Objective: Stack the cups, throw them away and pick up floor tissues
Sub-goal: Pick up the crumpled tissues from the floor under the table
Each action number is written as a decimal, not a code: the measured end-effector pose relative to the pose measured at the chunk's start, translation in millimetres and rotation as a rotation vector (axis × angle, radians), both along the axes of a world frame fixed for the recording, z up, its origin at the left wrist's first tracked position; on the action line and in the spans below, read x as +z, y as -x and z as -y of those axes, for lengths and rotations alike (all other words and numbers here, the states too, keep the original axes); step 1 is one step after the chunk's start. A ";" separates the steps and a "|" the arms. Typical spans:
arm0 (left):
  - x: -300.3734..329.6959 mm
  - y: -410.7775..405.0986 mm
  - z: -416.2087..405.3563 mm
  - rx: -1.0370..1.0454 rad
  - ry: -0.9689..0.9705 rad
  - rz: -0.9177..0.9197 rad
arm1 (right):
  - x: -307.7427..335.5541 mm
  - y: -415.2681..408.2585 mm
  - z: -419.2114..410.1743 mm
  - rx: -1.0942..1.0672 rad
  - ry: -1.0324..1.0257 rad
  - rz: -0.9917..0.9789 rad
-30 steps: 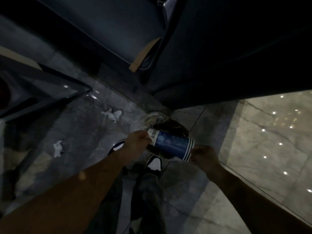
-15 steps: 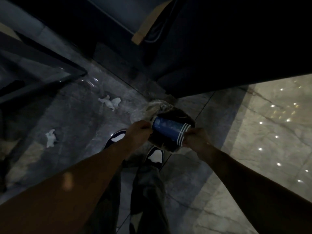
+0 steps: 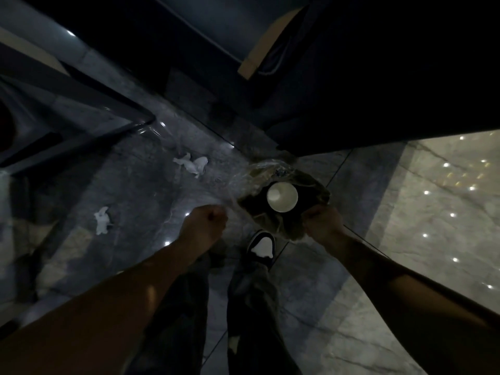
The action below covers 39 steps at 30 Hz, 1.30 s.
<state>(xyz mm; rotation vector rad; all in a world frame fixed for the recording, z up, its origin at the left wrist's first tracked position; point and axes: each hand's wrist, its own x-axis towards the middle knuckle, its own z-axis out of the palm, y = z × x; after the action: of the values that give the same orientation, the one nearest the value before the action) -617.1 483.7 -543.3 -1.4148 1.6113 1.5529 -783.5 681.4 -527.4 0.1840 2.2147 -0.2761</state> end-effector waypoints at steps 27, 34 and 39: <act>94.5 -65.3 82.8 0.090 0.321 -0.021 | 80.7 -52.7 152.3 0.802 0.225 -0.053; 109.2 -140.7 88.0 0.261 0.342 -0.120 | 88.7 -76.5 173.5 0.981 0.229 -0.036; 97.1 -204.7 87.7 0.257 0.406 -0.002 | 75.5 -119.1 184.1 1.132 0.195 -0.089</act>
<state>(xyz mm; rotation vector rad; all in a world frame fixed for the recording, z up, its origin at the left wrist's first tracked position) -412.4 396.0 -446.2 -1.8969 1.8816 1.4081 -664.4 497.3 -451.9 -1.1649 2.0139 0.1398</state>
